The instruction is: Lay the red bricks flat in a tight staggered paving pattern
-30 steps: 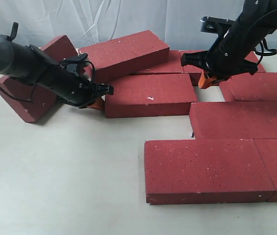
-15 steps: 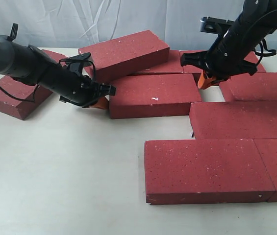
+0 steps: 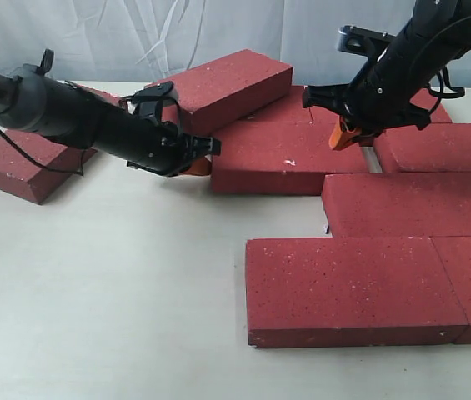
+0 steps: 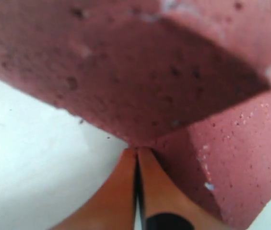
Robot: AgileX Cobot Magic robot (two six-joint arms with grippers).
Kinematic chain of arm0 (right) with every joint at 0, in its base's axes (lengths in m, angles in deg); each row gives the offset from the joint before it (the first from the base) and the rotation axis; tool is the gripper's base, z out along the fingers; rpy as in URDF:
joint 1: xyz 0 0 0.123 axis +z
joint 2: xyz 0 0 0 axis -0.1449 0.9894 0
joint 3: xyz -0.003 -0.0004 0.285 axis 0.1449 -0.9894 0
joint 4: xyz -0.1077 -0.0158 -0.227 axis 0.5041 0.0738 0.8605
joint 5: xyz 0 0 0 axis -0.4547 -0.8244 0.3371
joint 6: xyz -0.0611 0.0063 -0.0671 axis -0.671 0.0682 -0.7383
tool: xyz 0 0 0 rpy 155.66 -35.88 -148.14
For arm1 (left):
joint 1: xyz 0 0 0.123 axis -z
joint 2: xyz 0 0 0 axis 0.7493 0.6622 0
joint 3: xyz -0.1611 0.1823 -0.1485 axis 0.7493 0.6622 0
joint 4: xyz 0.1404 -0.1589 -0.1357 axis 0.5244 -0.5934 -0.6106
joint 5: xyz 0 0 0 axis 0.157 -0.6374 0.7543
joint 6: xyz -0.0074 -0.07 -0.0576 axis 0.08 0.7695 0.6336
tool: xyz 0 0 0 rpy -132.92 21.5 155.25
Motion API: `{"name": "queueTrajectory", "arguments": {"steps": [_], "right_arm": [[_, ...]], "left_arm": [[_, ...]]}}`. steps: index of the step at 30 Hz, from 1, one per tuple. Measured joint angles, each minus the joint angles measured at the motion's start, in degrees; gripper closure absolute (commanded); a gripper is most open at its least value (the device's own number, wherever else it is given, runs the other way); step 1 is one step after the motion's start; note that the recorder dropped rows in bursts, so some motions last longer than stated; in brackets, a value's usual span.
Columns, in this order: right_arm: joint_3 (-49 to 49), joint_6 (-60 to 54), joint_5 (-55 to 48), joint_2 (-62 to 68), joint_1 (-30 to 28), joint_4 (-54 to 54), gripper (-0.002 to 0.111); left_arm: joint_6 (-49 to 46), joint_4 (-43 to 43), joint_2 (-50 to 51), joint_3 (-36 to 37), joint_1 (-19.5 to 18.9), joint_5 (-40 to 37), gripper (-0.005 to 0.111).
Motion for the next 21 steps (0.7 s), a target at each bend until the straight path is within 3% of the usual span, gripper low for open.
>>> {"name": "queueTrajectory", "arguments": {"steps": [3,9,17,21], "right_arm": [[0.0,-0.5,0.1,0.0,0.0,-0.7,0.109],[0.0,-0.5,0.1,0.0,0.0,-0.7,0.109],[0.0,-0.5,0.1,0.0,0.0,-0.7,0.109],[0.0,-0.6,0.3,0.0,0.0,-1.0,0.109]], "left_arm": [[-0.3,-1.1,0.0,-1.5,1.7,0.7,0.107],[0.8,0.9,0.0,-2.1,1.5,0.1,0.107],[18.0,16.3,0.0,-2.2,-1.6,0.1,0.107],[22.5,18.7,0.0,-2.2,-1.5,0.2,0.107]]}}
